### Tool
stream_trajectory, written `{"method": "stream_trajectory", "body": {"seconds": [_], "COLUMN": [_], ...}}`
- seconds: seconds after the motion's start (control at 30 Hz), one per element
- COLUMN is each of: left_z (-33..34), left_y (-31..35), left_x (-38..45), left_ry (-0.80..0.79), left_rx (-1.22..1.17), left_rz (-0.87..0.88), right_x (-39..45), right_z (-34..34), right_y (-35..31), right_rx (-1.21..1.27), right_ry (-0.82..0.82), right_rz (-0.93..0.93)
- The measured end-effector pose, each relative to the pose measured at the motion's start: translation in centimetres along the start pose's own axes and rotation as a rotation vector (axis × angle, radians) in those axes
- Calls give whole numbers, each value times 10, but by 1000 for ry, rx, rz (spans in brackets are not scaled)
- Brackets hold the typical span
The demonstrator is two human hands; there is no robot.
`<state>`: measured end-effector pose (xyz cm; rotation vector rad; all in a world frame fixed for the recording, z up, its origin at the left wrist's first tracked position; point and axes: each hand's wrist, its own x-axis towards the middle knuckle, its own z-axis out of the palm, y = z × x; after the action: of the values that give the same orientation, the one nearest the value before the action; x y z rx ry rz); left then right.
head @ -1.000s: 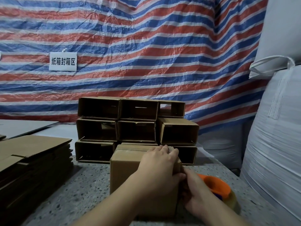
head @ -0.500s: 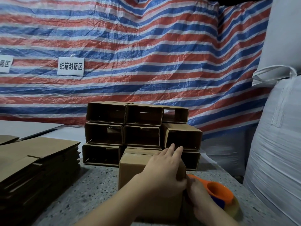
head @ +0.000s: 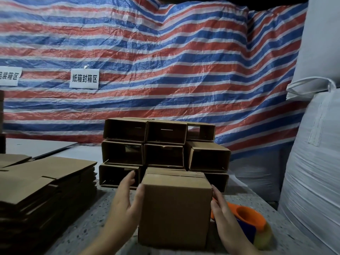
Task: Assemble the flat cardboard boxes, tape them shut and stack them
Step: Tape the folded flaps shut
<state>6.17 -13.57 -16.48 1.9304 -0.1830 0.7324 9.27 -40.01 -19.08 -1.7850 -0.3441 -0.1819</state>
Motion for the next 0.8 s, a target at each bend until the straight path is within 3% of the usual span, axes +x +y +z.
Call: {"method": "stream_trajectory", "body": {"seconds": [0.17,0.3,0.6,0.8], "left_z": [9,17,16,14], "left_y": [-21,-20,-30,-17], "left_x": [-14,-13,-15,-4], "left_ry": [-217,-227,-290,-303], "left_rx": [-154,-299,-298,-434], "left_rz": [-117,-159,-214,-238], "right_x": [2,6,-4,-4], "right_z": [4,3,11,12], "right_y": [7,8,16,-4], "right_rx": [48,54,-82,70], "right_ry": [-65,-58,-45,89], "right_rz": [-16,-24,154,125]}}
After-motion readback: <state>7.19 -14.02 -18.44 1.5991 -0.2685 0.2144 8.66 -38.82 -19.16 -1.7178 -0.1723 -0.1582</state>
